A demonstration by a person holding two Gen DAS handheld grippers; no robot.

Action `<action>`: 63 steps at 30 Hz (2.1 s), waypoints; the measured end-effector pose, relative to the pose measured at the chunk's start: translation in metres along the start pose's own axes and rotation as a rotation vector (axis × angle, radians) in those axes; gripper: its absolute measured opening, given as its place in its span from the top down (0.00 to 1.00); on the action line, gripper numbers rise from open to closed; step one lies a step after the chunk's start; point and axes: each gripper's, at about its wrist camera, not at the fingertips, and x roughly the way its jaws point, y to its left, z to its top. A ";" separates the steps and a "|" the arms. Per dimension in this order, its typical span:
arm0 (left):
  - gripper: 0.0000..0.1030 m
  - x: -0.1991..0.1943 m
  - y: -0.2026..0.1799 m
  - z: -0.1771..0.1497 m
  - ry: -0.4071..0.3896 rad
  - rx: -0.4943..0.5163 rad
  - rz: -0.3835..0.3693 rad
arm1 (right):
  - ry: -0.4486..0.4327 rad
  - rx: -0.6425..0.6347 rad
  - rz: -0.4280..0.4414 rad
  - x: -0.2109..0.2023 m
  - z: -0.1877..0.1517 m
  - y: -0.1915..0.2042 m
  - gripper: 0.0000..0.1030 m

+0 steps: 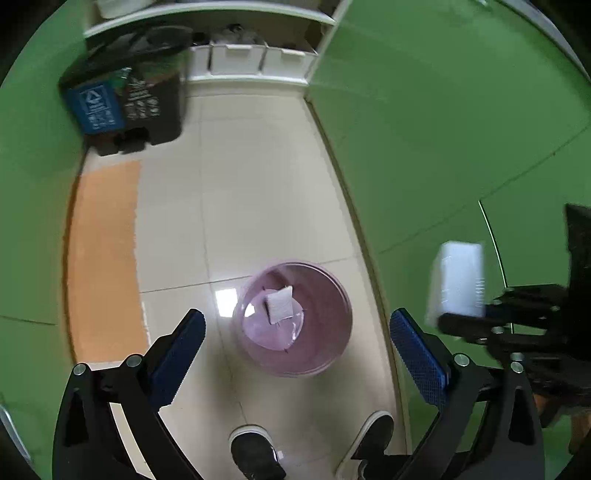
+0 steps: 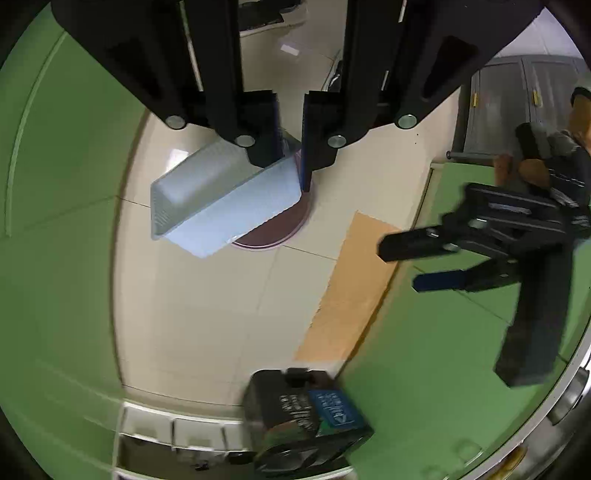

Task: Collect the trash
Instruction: 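Carry both items to the pink wastebasket and open both tools to drop them, then bring both tools back over the mat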

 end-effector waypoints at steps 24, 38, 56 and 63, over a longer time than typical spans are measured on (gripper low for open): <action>0.07 -0.183 -0.099 0.031 0.005 0.122 0.034 | -0.072 0.186 -0.156 -0.243 -0.012 0.017 0.05; 0.06 -0.358 -0.294 0.073 -0.037 0.440 -0.077 | -0.356 0.558 -0.382 -0.568 -0.132 -0.001 0.03; 0.06 -0.329 -0.548 0.046 -0.029 0.779 -0.253 | -0.444 0.805 -0.518 -0.662 -0.292 -0.088 0.03; 0.06 -0.298 -0.610 0.054 0.010 0.881 -0.277 | -0.442 0.853 -0.503 -0.661 -0.295 -0.112 0.03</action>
